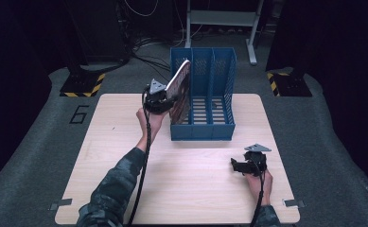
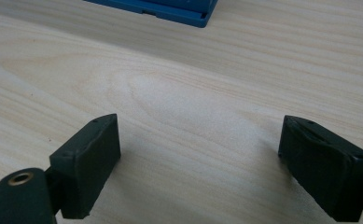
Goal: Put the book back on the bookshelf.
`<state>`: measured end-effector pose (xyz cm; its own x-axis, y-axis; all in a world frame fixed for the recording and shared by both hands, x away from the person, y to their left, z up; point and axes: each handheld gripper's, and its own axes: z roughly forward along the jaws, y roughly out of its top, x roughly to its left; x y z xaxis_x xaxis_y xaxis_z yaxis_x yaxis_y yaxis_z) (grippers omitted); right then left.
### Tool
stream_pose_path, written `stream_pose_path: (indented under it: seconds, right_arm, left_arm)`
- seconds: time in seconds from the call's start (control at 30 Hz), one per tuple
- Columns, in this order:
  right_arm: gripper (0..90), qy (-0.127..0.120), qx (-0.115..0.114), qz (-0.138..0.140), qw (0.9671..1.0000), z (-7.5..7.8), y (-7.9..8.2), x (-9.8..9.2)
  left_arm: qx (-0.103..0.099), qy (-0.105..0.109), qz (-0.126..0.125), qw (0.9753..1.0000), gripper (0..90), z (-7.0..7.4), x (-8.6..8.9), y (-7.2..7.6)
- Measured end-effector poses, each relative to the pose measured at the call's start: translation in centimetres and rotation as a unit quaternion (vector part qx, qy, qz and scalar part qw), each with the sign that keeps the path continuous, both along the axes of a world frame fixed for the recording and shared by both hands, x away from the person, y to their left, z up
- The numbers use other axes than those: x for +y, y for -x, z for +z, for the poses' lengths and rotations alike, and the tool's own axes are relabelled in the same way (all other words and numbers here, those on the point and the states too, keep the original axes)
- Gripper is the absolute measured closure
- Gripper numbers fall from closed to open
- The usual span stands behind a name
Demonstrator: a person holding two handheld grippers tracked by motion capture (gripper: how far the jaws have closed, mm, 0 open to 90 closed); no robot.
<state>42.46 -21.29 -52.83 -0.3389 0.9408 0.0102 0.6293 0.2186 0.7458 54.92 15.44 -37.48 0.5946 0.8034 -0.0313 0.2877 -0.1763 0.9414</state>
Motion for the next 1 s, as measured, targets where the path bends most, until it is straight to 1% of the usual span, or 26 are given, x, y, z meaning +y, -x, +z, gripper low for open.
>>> stream_pose_path:
  seconds: [0.07, 0.13, 0.17, 0.23, 0.27, 0.3, 0.33, 0.37, 0.4, 0.47, 0.53, 0.6, 0.63, 0.73, 0.83, 0.9, 0.93, 1.0]
  right_arm:
    - [12.4, -0.002, 0.002, -0.002, 1.0000, 0.0, 0.0, 0.0]
    - [12.4, 0.000, 0.000, 0.000, 1.0000, 0.0, 0.0, 0.0]
    - [12.4, 0.000, 0.000, 0.000, 1.0000, 0.0, 0.0, 0.0]
    - [12.4, 0.000, 0.000, 0.000, 1.0000, 0.0, 0.0, 0.0]
    - [12.3, 0.000, 0.000, 0.000, 1.0000, 0.0, 0.0, 0.0]
    - [12.4, 0.000, 0.000, 0.000, 1.0000, 0.0, 0.0, 0.0]
    - [12.3, 0.000, 0.000, 0.000, 1.0000, 0.0, 0.0, 0.0]
    - [12.4, -0.003, 0.003, -0.004, 1.0000, 0.0, 0.1, 0.1]
    - [12.4, 0.000, 0.000, 0.000, 1.0000, 0.0, 0.0, 0.0]
    - [12.4, 0.000, 0.000, 0.000, 1.0000, 0.0, 0.0, 0.0]
    - [12.4, 0.000, 0.000, 0.000, 1.0000, 0.0, 0.0, 0.0]
    - [12.5, -0.001, 0.000, 0.001, 1.0000, 0.0, 0.0, 0.0]
    - [12.5, -0.001, 0.000, 0.000, 1.0000, 0.0, 0.0, 0.0]
    - [12.6, -0.001, 0.000, 0.001, 1.0000, 0.0, 0.0, 0.0]
    - [12.6, -0.001, 0.000, 0.001, 1.0000, 0.0, 0.0, 0.0]
    - [12.8, 0.000, 0.000, 0.000, 1.0000, 0.0, 0.0, 0.0]
    - [12.8, -0.001, -0.001, 0.000, 1.0000, 0.0, 0.0, 0.0]
    - [12.8, -0.001, 0.000, 0.000, 1.0000, 0.0, 0.0, 0.0]
  left_arm:
    - [0.001, 0.004, -0.007, 1.0000, 69.7, 0.3, 0.2, 0.1]
    - [0.003, 0.001, -0.013, 0.9999, 67.3, 0.6, 0.3, 0.3]
    - [-0.002, 0.005, -0.013, 0.9999, 65.8, 0.8, 0.3, 0.4]
    - [-0.003, 0.008, -0.019, 0.9998, 64.4, 1.4, 0.5, 0.5]
    - [0.001, 0.009, -0.022, 0.9997, 63.2, 1.7, 0.7, 0.6]
    - [-0.008, 0.013, -0.020, 0.9997, 62.5, 2.0, 0.7, 0.7]
    - [-0.003, 0.010, -0.025, 0.9996, 61.9, 2.4, 0.8, 0.7]
    - [-0.001, 0.012, -0.027, 0.9996, 59.9, 2.7, 0.8, 0.7]
    - [0.000, 0.014, -0.031, 0.9994, 58.8, 3.1, 0.8, 0.6]
    - [0.001, 0.009, -0.035, 0.9994, 57.7, 3.8, 0.7, 0.6]
    - [0.006, 0.003, -0.038, 0.9993, 58.1, 4.6, 0.6, 0.6]
    - [0.004, 0.001, -0.038, 0.9993, 57.9, 5.3, 0.5, 0.5]
    - [0.005, -0.006, -0.037, 0.9993, 57.5, 5.7, 0.4, 0.5]
    - [0.007, -0.012, -0.036, 0.9993, 56.5, 6.7, 0.1, 0.2]
    - [0.022, -0.023, -0.037, 0.9988, 55.3, 7.5, -0.4, -0.4]
    - [0.031, -0.039, -0.038, 0.9980, 55.1, 8.1, -0.7, -1.0]
    - [0.039, -0.033, -0.037, 0.9980, 54.5, 8.2, -0.9, -1.4]
    - [0.061, -0.037, -0.038, 0.9968, 52.7, 8.6, -1.2, -2.3]
